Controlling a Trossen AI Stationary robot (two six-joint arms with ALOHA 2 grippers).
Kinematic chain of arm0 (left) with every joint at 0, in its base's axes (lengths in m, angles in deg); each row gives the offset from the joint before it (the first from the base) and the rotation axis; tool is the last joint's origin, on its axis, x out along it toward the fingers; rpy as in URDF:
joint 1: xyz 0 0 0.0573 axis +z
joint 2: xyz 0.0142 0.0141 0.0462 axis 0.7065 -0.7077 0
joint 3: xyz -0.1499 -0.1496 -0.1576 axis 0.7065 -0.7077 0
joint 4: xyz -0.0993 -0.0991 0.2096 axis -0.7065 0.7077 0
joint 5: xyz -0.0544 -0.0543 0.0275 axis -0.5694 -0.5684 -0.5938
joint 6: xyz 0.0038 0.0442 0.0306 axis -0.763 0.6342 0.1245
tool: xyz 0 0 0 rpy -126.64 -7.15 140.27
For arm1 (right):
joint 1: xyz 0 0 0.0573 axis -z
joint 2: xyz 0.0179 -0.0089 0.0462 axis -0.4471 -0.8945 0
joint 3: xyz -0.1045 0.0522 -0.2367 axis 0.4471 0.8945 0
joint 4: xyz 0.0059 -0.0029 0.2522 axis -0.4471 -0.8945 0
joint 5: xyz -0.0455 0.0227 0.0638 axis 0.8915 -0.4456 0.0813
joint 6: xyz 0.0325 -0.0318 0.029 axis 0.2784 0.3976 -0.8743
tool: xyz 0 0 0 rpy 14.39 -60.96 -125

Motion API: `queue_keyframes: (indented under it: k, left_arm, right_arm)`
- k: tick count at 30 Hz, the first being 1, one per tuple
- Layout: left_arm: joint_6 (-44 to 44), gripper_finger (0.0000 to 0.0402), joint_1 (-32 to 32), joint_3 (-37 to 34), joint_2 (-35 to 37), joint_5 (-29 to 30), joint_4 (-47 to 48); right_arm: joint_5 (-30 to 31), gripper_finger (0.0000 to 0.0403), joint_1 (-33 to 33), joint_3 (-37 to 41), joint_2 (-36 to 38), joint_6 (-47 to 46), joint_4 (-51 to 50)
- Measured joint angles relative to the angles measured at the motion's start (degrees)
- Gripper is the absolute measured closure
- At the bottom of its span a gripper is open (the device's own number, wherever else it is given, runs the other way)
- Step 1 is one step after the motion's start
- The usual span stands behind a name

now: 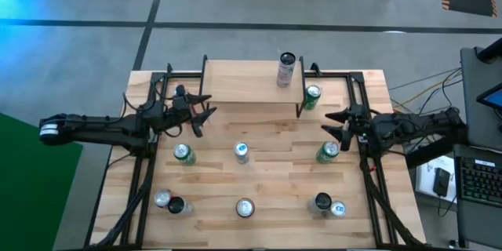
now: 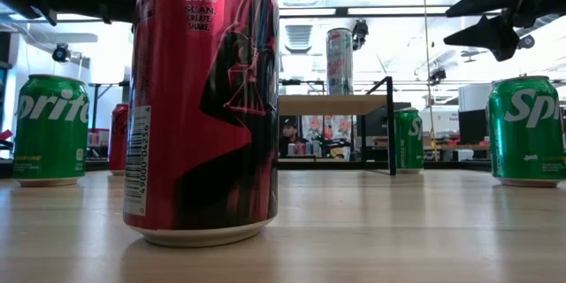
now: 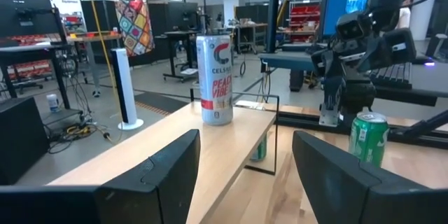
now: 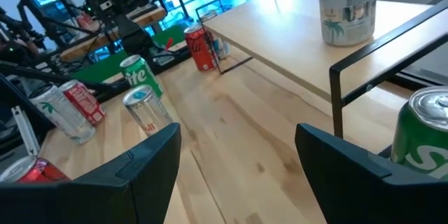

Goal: Place canned beverage on shelf
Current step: Put the right white pink soda can on the shelf aligned with the other white pink soda can

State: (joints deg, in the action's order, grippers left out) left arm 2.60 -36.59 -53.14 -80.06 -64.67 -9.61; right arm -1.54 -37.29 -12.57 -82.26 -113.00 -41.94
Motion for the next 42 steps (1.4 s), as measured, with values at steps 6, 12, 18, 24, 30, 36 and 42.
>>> queue_keyframes:
  k: [6, 12, 18, 24, 30, 36, 42]
  left_arm:
    - [0.2, 0.0187, 0.0, 0.2, 0.0, 0.0, 0.1]
    - [0.2, 0.0187, 0.0, 0.7, -1.2, 0.0, 0.0]
    - [0.6, 0.0187, 0.0, 0.7, -1.2, -0.1, -0.3]
    - [0.8, 0.0187, 0.0, 0.7, -1.1, -0.1, -0.5]
    - [0.8, 0.0187, 0.0, 0.7, -1.1, -0.1, -0.6]
    - [0.8, 0.0187, 0.0, 0.7, -1.1, -0.1, -1.0]
    - [0.3, 0.0187, 0.0, 0.7, -2.6, 0.0, -1.0]
  right_arm:
    - [1.7, 0.0133, -2.4, -1.5, -2.7, -0.9, 0.0]
    - [4.3, 0.0133, -5.6, -4.2, -4.7, -0.8, -0.3]
    - [10.8, 0.0133, -10.4, -6.9, -4.8, -2.5, -5.3]
    - [14.7, 0.0133, -15.2, -6.9, -5.6, -5.6, -5.6]
    - [17.0, 0.0133, -18.8, -8.0, -8.7, -7.5, -5.6]
    - [17.9, 0.0133, -22.6, -11.2, -15.7, -8.7, -3.8]
    - [18.5, 0.0133, -24.3, -16.9, -22.2, -10.7, -10.1]
